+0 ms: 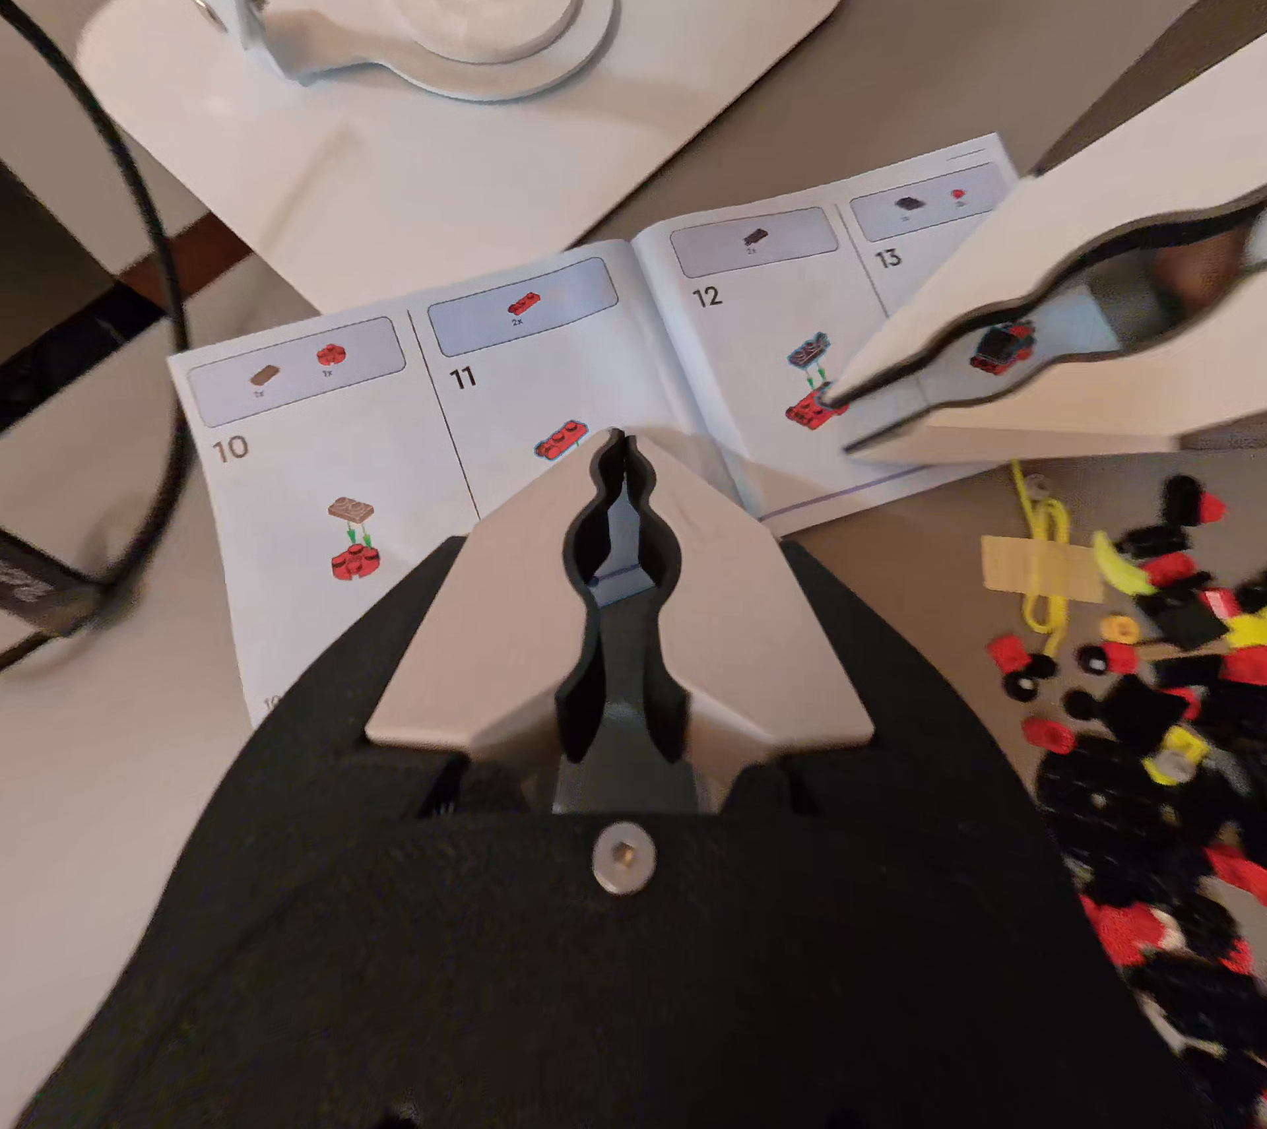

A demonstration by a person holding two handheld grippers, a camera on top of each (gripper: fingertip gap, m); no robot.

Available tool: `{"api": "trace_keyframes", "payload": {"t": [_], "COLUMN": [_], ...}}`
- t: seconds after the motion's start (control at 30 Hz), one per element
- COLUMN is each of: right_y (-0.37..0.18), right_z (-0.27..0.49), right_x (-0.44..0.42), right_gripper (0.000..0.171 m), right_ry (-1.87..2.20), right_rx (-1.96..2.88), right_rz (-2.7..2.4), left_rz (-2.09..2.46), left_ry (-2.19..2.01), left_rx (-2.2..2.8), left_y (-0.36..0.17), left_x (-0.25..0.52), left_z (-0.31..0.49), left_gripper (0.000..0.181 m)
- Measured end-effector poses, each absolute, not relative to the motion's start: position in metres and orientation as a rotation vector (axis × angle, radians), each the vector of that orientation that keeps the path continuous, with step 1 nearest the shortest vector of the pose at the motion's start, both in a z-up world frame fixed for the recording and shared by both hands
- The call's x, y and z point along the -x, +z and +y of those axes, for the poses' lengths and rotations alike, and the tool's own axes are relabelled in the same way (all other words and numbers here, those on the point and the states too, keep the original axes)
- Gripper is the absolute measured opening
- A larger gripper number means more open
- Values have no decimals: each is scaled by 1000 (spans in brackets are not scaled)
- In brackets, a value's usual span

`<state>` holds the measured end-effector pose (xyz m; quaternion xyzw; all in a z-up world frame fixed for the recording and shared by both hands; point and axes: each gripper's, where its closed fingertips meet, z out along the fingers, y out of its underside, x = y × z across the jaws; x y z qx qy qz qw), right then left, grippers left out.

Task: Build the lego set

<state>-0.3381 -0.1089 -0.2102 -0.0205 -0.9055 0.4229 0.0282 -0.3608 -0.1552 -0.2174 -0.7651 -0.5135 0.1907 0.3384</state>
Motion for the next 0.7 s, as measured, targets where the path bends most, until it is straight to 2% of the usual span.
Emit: {"api": "trace_keyframes", "payload": {"t": [0.23, 0.5, 0.7], "right_y": [-213, -214, -188], "right_z": [-86, -74, -72], "right_x": [372, 385, 393], "right_gripper": [10, 0, 14], "right_ry": [1240, 1214, 1411], "right_rx": [212, 239, 279], "right_rz": [-2739, -2704, -2578], "left_rz": [-1280, -1262, -1296], "left_ry": [293, 409, 457], "left_rx": [1966, 2011, 1958], "left_y": [-217, -216, -200], "left_x": [349, 353, 358], "left_z": [-131, -134, -154], "left_gripper": [0, 0, 0]}}
